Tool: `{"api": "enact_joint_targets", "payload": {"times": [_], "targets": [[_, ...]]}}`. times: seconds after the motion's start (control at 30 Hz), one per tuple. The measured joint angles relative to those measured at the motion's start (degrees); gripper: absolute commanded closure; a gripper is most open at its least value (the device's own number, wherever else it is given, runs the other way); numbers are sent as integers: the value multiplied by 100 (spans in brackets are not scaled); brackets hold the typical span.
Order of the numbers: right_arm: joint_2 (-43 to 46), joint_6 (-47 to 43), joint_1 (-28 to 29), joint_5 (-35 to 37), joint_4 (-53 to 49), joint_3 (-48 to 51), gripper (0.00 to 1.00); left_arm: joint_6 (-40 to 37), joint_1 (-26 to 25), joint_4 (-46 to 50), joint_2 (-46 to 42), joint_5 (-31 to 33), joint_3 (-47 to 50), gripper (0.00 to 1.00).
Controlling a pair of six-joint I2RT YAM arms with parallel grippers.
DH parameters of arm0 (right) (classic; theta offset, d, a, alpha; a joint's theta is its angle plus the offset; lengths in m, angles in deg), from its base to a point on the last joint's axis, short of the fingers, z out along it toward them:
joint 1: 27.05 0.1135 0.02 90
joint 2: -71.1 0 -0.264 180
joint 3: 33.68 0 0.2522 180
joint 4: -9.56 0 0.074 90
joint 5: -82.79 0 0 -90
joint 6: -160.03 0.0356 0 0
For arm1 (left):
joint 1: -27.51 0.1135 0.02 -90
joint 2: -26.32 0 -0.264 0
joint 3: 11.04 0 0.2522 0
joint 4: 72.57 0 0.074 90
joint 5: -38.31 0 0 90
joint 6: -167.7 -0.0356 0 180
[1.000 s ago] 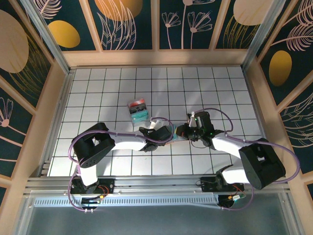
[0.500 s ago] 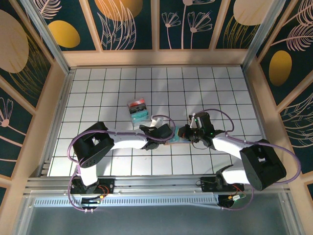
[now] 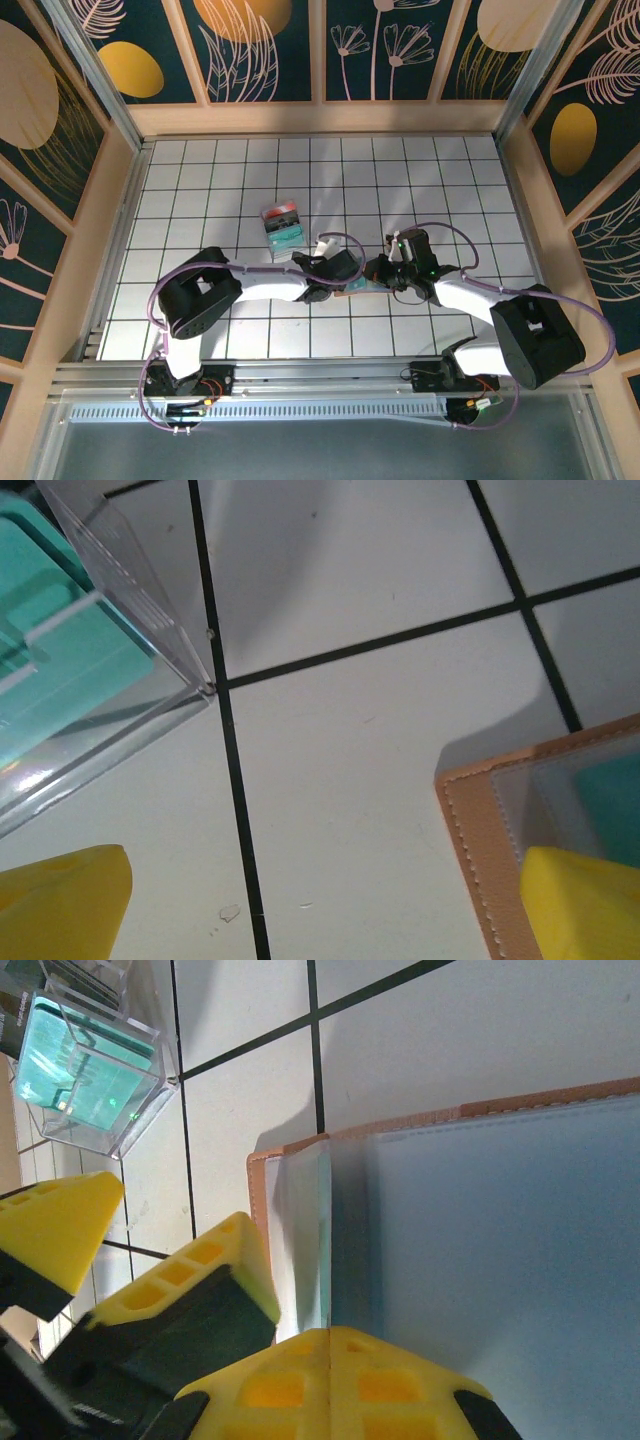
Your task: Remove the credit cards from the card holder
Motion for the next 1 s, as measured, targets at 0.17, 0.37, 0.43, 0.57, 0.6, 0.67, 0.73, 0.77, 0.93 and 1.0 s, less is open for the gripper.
{"api": "enact_joint_targets", "payload": {"times": [0.17, 0.37, 0.43, 0.57, 0.6, 0.67, 0.73, 0.77, 0.93, 1.0], "targets": [[0, 7, 0, -55, 81, 0, 95, 4, 0, -52, 70, -13, 0, 1], [-4, 140, -2, -297, 382, 9, 90, 2, 0, -72, 74, -17, 0, 1], [-46, 162, -2, -372, 501, 11, 89, 2, 0, -74, 74, -15, 0, 1], [-199, 199, -7, -452, 675, 11, 86, 2, 7, -74, 74, -17, 0, 1], [-234, 201, -7, -459, 693, 11, 86, 2, 7, -72, 76, -17, 0, 1], [-284, 219, -7, -461, 730, 11, 86, 2, 7, -74, 76, -17, 0, 1], [-317, 243, -11, -463, 750, 11, 87, 2, 7, -72, 76, -17, 0, 1], [-326, 249, -13, -463, 769, 11, 88, 2, 7, -72, 76, -17, 0, 1], [-337, 282, -17, -457, 793, 11, 92, 4, 11, -72, 74, -17, 0, 1], [-326, 280, -24, -452, 776, 11, 92, 4, 11, -76, 76, -17, 4, 1]]}}
